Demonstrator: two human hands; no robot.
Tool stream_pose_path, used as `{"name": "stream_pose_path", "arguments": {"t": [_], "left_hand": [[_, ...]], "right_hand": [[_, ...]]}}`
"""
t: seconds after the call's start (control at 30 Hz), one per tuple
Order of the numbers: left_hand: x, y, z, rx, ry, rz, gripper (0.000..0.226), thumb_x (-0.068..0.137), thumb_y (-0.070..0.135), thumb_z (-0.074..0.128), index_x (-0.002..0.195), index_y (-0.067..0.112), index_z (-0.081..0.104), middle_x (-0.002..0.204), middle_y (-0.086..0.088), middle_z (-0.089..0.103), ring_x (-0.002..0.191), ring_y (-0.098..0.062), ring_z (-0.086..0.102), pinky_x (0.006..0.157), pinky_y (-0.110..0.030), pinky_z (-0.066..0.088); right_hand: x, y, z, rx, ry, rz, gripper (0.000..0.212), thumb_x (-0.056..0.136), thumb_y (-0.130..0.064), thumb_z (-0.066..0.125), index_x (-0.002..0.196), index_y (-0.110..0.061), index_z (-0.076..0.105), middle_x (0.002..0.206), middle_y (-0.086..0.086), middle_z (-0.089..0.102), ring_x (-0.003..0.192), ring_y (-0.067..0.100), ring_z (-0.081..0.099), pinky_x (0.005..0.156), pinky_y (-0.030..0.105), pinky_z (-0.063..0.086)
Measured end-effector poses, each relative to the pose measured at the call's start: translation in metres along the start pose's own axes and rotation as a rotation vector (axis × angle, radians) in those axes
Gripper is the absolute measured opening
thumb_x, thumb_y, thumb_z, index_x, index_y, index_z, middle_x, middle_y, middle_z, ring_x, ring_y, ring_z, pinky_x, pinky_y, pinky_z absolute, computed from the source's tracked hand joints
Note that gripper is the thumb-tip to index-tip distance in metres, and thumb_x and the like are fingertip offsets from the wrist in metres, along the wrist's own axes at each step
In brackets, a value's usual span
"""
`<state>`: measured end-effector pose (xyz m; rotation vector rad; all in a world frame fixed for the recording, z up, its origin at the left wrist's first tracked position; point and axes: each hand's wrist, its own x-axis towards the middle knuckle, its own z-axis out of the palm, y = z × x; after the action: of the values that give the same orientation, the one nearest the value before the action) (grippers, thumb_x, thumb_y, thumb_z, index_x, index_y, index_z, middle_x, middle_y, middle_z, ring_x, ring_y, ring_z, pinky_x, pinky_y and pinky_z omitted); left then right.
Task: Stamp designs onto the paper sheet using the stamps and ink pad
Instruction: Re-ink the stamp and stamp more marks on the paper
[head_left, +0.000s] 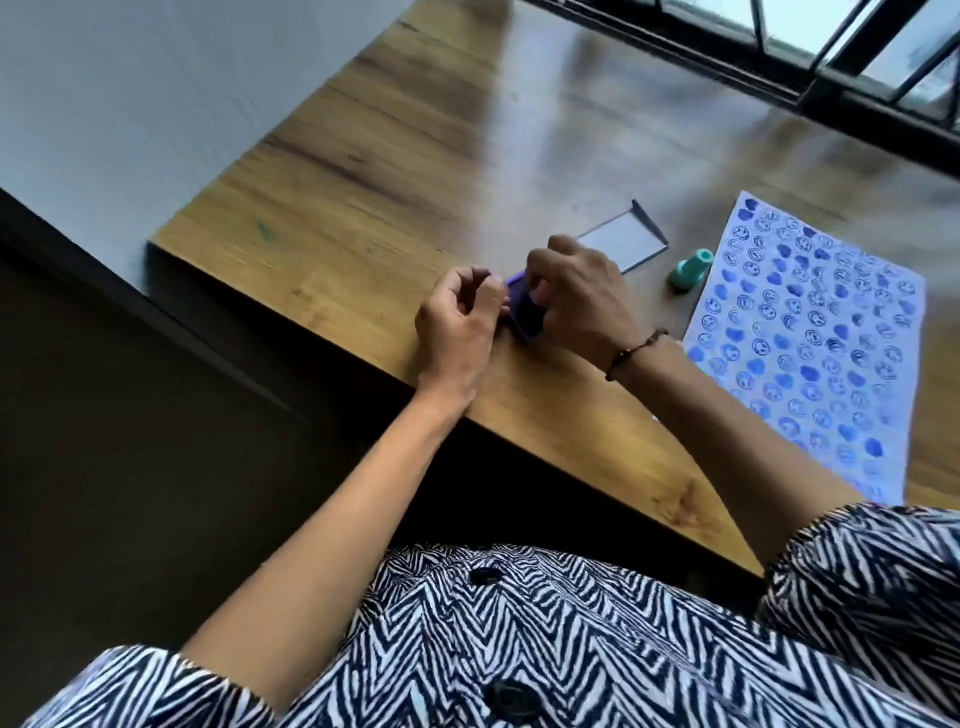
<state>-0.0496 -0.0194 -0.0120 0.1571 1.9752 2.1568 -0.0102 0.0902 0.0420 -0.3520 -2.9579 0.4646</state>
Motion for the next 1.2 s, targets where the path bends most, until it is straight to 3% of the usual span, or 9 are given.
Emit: {"name": "stream_pose_path", "arguments": {"t": [0.13, 0.27, 0.4, 0.5, 0.6, 0.77, 0.9, 1.07, 1.2], "left_hand": [[-0.004, 0.002, -0.002, -0.046, -0.037, 0.012, 0.019, 0.077, 0.021, 0.055, 0.087, 0.005, 0.057, 0.066, 0.0, 0.059, 0.055, -0.01, 0.06, 0.062, -0.03, 0.053], [-0.022, 0.013, -0.001, -0.124, -0.108, 0.114, 0.007, 0.081, 0.009, 0.053, 0.084, 0.015, 0.055, 0.071, 0.0, 0.059, 0.057, -0.008, 0.06, 0.058, -0.019, 0.05], [-0.073, 0.022, 0.029, -0.024, -0.499, 0.235, 0.009, 0.081, 0.021, 0.056, 0.089, 0.025, 0.057, 0.077, 0.005, 0.067, 0.067, -0.007, 0.064, 0.067, -0.02, 0.053], [-0.103, 0.017, 0.063, 0.251, -0.889, 0.49, 0.02, 0.079, 0.02, 0.055, 0.096, 0.012, 0.06, 0.088, -0.01, 0.072, 0.076, -0.013, 0.065, 0.074, -0.021, 0.051], [-0.113, 0.006, 0.086, 0.513, -1.059, 0.69, 0.027, 0.078, 0.021, 0.057, 0.097, 0.003, 0.061, 0.092, -0.016, 0.071, 0.083, -0.026, 0.066, 0.076, -0.03, 0.045], [-0.11, -0.006, 0.098, 0.616, -1.081, 0.779, 0.025, 0.08, 0.022, 0.057, 0.097, 0.005, 0.057, 0.088, -0.018, 0.07, 0.083, -0.032, 0.065, 0.073, -0.034, 0.04], [-0.107, -0.003, 0.099, 0.618, -1.064, 0.717, 0.027, 0.081, 0.027, 0.057, 0.099, 0.007, 0.057, 0.089, -0.015, 0.072, 0.082, -0.03, 0.066, 0.073, -0.041, 0.051], [-0.104, -0.003, 0.099, 0.602, -1.078, 0.698, 0.025, 0.081, 0.027, 0.057, 0.096, 0.006, 0.058, 0.084, -0.012, 0.071, 0.077, -0.027, 0.067, 0.072, -0.038, 0.048], [-0.103, -0.002, 0.098, 0.594, -1.076, 0.681, 0.03, 0.081, 0.033, 0.054, 0.095, 0.006, 0.059, 0.084, -0.012, 0.072, 0.077, -0.029, 0.067, 0.069, -0.039, 0.052]], "right_hand": [[-0.005, 0.0, -0.009, 0.044, -0.01, 0.065, 0.018, 0.078, -0.003, 0.051, 0.088, -0.007, 0.066, 0.097, 0.016, 0.064, 0.088, 0.036, 0.058, 0.065, 0.034, 0.042], [-0.046, 0.008, -0.041, 0.342, 0.423, 0.213, 0.012, 0.075, -0.005, 0.059, 0.08, -0.009, 0.069, 0.076, 0.006, 0.065, 0.07, 0.017, 0.056, 0.065, 0.022, 0.043], [-0.124, 0.048, -0.059, 0.538, 0.576, 0.589, 0.013, 0.071, -0.01, 0.068, 0.082, -0.017, 0.068, 0.071, -0.007, 0.068, 0.066, -0.001, 0.061, 0.069, 0.024, 0.05], [-0.172, 0.078, -0.06, 0.554, 0.586, 0.806, 0.015, 0.073, -0.007, 0.069, 0.085, -0.016, 0.067, 0.073, -0.003, 0.067, 0.065, -0.002, 0.061, 0.072, 0.021, 0.051], [-0.198, 0.09, -0.054, 0.537, 0.608, 0.901, 0.013, 0.073, -0.008, 0.07, 0.083, -0.016, 0.066, 0.074, 0.003, 0.068, 0.063, 0.0, 0.061, 0.069, 0.016, 0.049], [-0.208, 0.091, -0.039, 0.443, 0.574, 0.962, 0.007, 0.074, -0.013, 0.07, 0.081, -0.012, 0.069, 0.081, 0.007, 0.072, 0.072, 0.01, 0.062, 0.07, 0.021, 0.047], [-0.199, 0.088, -0.038, 0.245, 0.488, 0.861, 0.008, 0.074, -0.006, 0.066, 0.082, -0.006, 0.068, 0.084, 0.013, 0.07, 0.081, 0.024, 0.061, 0.075, 0.03, 0.045], [-0.183, 0.087, -0.037, 0.1, 0.299, 0.792, 0.011, 0.079, -0.004, 0.059, 0.088, -0.004, 0.065, 0.092, 0.019, 0.064, 0.088, 0.032, 0.059, 0.08, 0.041, 0.046], [-0.179, 0.086, -0.035, 0.019, 0.252, 0.78, 0.013, 0.08, -0.005, 0.057, 0.091, -0.004, 0.063, 0.095, 0.02, 0.062, 0.091, 0.036, 0.058, 0.078, 0.043, 0.048]]}}
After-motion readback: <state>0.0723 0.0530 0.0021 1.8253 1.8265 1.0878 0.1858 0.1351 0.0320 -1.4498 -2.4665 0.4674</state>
